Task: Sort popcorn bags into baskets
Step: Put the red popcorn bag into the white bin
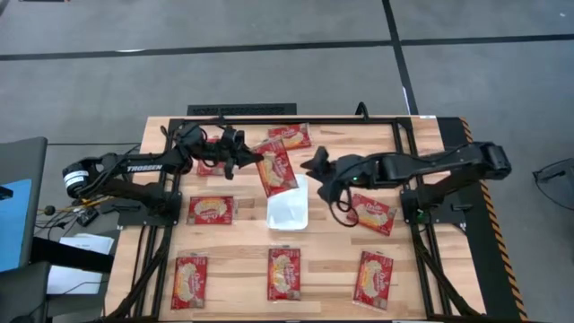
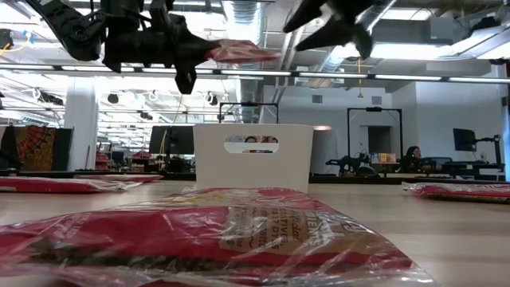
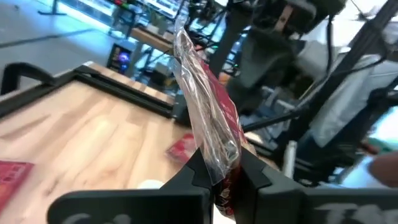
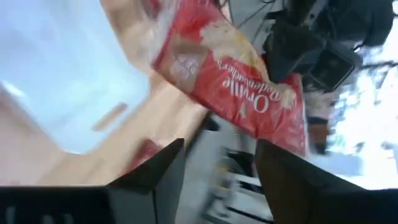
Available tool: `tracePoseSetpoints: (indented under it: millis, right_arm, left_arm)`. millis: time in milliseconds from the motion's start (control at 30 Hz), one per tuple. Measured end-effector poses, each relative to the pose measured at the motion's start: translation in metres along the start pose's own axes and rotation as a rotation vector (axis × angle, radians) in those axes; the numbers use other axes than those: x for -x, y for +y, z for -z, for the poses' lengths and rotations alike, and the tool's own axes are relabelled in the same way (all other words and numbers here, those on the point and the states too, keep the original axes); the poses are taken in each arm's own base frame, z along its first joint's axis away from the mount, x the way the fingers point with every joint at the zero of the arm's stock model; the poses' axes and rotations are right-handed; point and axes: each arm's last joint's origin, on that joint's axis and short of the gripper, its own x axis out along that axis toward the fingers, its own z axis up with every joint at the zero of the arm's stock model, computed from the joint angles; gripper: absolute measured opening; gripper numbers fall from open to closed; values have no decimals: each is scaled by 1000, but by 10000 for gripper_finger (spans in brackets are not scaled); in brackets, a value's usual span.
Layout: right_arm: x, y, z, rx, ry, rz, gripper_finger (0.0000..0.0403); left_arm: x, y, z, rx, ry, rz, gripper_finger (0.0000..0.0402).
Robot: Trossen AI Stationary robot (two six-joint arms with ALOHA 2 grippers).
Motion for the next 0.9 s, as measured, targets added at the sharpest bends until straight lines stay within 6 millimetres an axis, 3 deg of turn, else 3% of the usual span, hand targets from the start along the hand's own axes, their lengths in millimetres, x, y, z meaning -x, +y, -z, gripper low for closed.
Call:
tracePoseSetpoints:
  millis: [267,667,767,900]
  right_arm:
    - [-21,3,-12,277,-36,57,168]
    - [-41,4,-21,370,-33,143,163]
    - [-44,5,-23,363,-4,160,132]
    - [-42,5,-25,366,9,160,40]
  left_arm:
    - [-1,-3,0,137,30,68,9]
    - [-5,-8,4,133,44,86,10]
    - [-5,-8,6,127,56,79,10]
    - [-5,-7,7,112,59,62,18]
